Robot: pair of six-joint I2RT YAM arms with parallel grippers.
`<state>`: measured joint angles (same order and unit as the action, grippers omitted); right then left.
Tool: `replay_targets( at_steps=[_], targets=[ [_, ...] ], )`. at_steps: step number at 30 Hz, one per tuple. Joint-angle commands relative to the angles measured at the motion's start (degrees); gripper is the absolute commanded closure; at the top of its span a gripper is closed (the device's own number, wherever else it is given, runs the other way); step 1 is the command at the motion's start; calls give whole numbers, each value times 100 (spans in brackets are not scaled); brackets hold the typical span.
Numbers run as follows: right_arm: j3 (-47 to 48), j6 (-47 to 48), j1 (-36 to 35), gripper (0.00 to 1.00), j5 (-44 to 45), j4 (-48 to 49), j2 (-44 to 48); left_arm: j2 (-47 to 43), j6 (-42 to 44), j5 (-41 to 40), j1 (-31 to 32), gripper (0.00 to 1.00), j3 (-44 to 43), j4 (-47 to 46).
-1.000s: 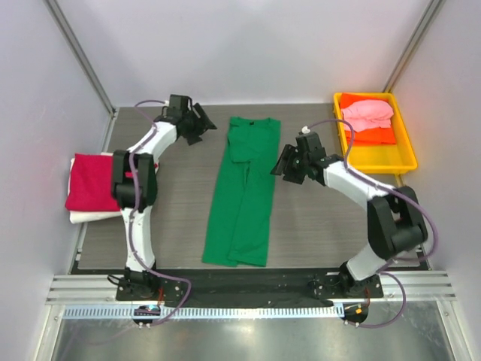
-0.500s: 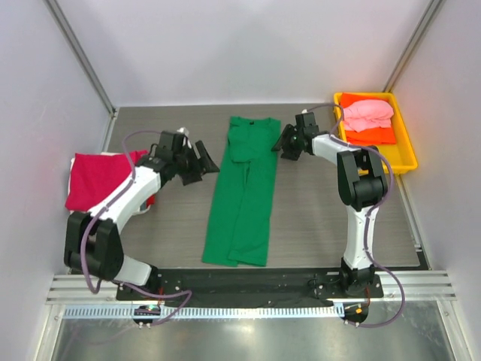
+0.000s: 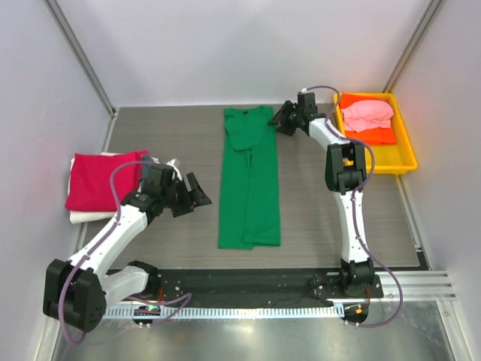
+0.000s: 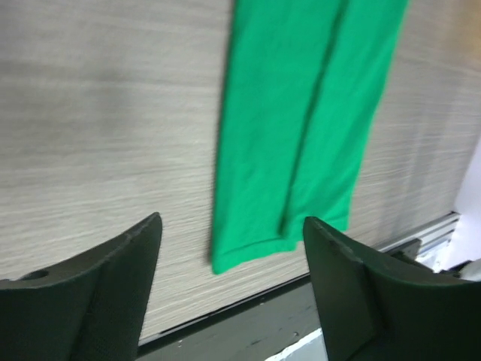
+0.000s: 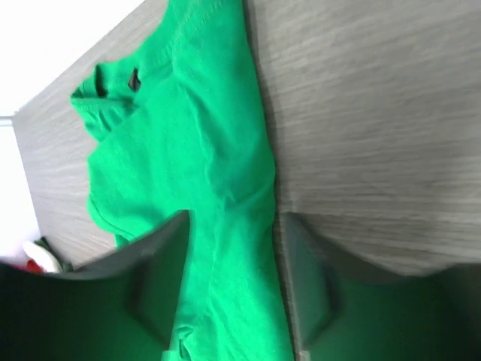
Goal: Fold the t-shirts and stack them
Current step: Fold the tshirt
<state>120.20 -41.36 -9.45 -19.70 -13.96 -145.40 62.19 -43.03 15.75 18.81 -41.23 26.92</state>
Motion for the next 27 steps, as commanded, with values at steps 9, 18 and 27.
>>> replay_targets(
  at_steps=[9, 18, 27],
  targets=[
    [-3736, 612, -127, 48, 397, -48, 3067, -436, -285, 192, 105, 29, 748, -248],
    [-8019, 419, -627, 53, 407, -404, 7055, -691, -829, 131, 799, 32, 1117, -292],
    [-9725, -644, -1788, 52, 389, -645, 8678, -647, -1357, -116, 1423, 39, 1548, -801]
  ],
)
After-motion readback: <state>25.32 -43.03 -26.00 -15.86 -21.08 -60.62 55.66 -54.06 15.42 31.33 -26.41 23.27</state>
